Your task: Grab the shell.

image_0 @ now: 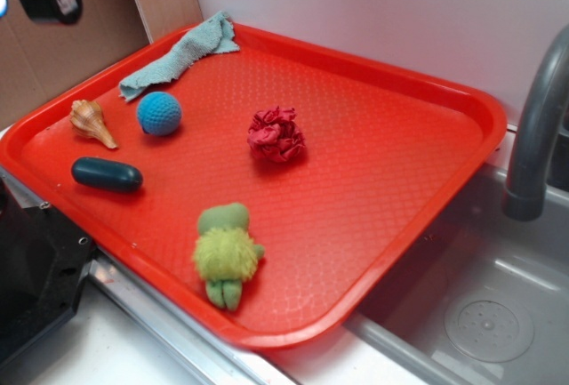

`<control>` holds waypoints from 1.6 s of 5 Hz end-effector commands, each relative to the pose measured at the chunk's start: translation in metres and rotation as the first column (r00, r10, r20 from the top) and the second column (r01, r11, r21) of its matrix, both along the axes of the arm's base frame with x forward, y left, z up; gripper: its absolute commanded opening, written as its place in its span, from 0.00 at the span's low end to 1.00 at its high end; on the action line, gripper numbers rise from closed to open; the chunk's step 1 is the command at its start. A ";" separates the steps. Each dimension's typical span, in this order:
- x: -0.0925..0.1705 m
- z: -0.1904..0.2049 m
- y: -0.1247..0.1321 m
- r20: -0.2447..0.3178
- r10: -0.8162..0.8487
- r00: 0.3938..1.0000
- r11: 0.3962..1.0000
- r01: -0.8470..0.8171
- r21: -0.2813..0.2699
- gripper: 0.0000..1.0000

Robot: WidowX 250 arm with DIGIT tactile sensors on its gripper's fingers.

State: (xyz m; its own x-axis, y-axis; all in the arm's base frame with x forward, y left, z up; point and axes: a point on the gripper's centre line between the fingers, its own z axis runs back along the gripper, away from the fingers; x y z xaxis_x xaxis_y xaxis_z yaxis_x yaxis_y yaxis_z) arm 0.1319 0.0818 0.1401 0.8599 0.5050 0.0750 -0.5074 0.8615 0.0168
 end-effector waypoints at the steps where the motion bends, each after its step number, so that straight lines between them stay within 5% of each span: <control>1: 0.012 -0.049 0.055 0.174 0.365 0.915 0.920 -0.383 0.083 1.00; 5: 0.040 -0.135 0.058 -0.030 0.458 0.888 0.888 -0.459 -0.016 1.00; 6: 0.037 -0.125 0.053 -0.030 0.456 0.890 0.890 -0.455 0.018 0.00; 8: 0.037 -0.067 0.029 -0.015 0.265 0.964 0.960 -0.263 0.094 0.00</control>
